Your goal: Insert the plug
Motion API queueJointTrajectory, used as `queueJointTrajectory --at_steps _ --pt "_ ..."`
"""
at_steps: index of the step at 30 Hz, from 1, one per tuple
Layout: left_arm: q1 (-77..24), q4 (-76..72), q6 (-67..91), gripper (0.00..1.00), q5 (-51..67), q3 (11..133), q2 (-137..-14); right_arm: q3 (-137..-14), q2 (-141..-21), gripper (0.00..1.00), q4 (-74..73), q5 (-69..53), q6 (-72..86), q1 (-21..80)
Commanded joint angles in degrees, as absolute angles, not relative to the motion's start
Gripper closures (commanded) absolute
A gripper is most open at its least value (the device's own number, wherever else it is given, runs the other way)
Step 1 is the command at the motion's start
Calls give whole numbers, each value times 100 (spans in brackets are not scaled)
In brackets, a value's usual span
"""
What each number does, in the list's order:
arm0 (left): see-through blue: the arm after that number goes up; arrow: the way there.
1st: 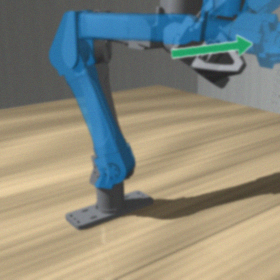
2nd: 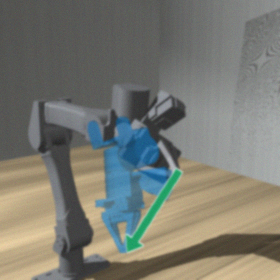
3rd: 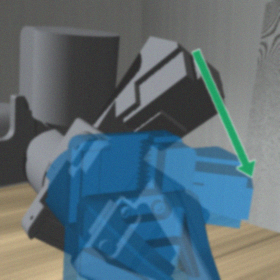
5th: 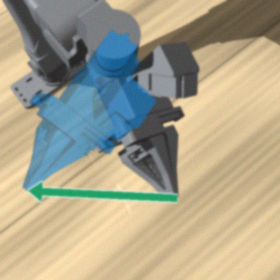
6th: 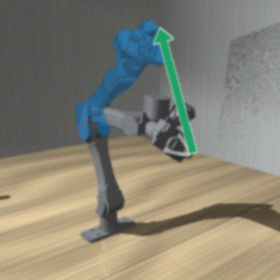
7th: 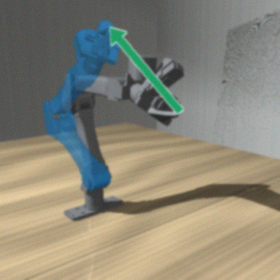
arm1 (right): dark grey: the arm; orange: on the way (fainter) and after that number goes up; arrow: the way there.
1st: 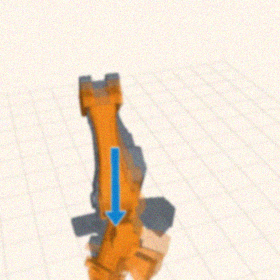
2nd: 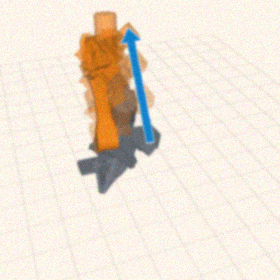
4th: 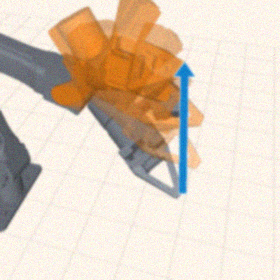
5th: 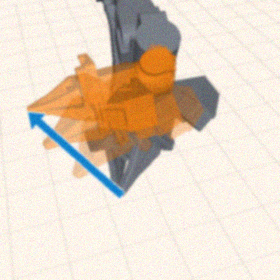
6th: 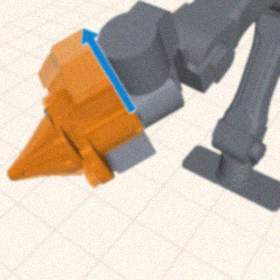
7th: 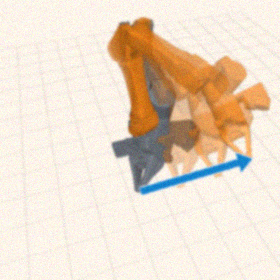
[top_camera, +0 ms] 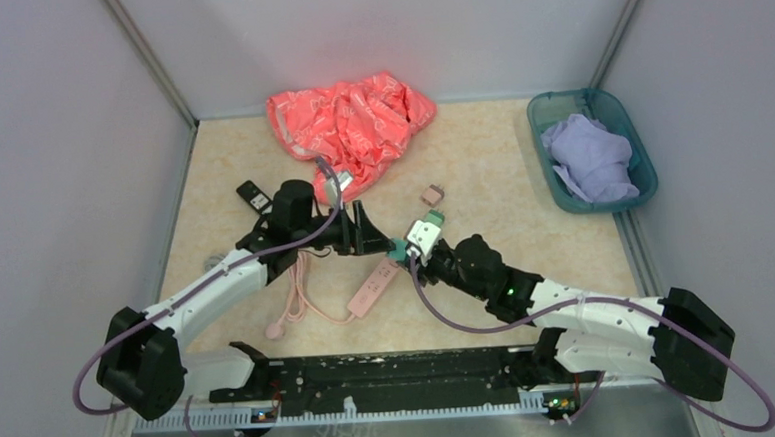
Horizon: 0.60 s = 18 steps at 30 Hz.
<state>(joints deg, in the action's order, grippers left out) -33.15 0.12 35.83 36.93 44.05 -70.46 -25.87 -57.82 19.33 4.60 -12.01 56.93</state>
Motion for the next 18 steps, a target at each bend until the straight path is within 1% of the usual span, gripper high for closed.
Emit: queueJointTrajectory --at_steps 1,7,13,17,18 --pt "-3472 -349 3685 28 3729 4431 -7201 -2572 -5685 76 2588 491 -1319 5816" --pt "-3601 -487 3786 39 3729 4419 -7327 -2500 -5694 76 2719 572 -1365 5886" --pt "-3636 -655 3939 53 3729 4370 -7304 -2442 -5720 77 2789 650 -1415 5922" --pt "-3671 -694 3960 55 3868 4381 -7374 -2391 -5699 77 2873 757 -1439 5949" --pt "-3674 -694 3963 58 3901 4376 -7388 -2372 -5699 77 2902 769 -1444 5942"
